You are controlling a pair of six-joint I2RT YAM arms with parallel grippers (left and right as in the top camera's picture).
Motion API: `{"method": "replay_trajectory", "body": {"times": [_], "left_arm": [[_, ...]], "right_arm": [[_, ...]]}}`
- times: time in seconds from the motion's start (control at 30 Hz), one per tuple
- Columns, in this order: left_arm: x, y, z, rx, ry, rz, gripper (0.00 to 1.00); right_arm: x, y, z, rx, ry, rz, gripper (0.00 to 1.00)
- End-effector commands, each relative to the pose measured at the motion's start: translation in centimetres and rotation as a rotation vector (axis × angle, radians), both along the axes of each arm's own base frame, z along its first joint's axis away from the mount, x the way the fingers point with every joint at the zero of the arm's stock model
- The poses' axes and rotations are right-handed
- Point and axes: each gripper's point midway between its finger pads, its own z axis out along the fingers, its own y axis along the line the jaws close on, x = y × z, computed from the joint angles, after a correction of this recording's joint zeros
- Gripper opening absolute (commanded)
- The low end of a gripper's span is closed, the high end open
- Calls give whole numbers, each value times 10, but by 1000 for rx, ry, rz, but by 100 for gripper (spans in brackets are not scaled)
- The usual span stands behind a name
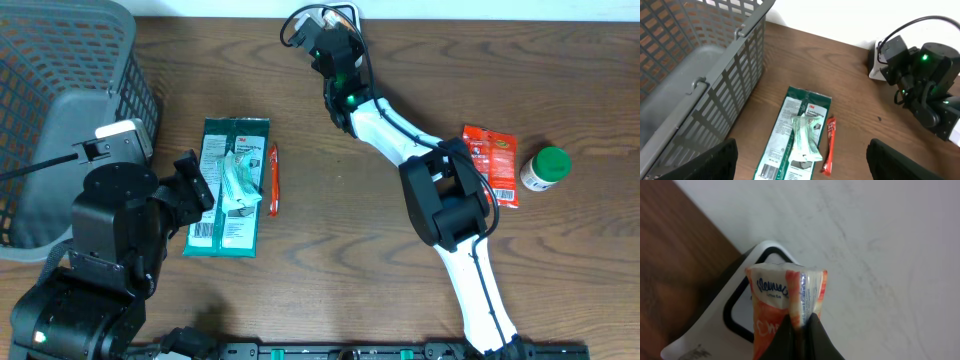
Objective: Scan the item barcode
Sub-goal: 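Hold the Kleenex pack up in front of the white scanner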
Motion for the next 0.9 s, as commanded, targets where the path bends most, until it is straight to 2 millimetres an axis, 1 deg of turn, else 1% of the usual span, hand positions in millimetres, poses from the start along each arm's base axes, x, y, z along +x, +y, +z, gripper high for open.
{"method": "replay_trajectory", "body": {"times": [0.0,0.03,0.13,0.2,0.27,0.37,0.43,0.5,0.57,0.73,0.8,0.87], "left_arm": [[-1,3,2,12,-6,6,82],[-1,3,2,12,-6,6,82],[-1,3,2,12,-6,6,82],[-1,3,2,12,-6,6,82],[-1,3,2,12,-5,6,82],[-1,3,2,12,-6,6,82],[-1,3,2,12,-6,6,82],[-1,3,2,12,-6,6,82],[-1,3,2,12,-6,6,82],[-1,3,2,12,-6,6,82],[-1,3,2,12,-6,6,82],[-1,3,2,12,-6,6,82]], "right_arm": [[1,4,-8,-81,4,36,1],[1,4,-7,-91,0,38,1],[5,-2,10,-150,-66,12,1],[7,-1,21,-194,-108,16,1],[7,0,26,-230,-130,25,1],[7,1,24,-279,-120,39,1],[6,2,10,-293,-66,78,1],[7,-3,4,-251,-44,66,1],[9,-11,6,-179,-48,21,1],[11,-13,13,-151,-67,12,1],[9,-11,21,-124,-76,8,1],[4,-7,45,-34,-70,17,1]]}}
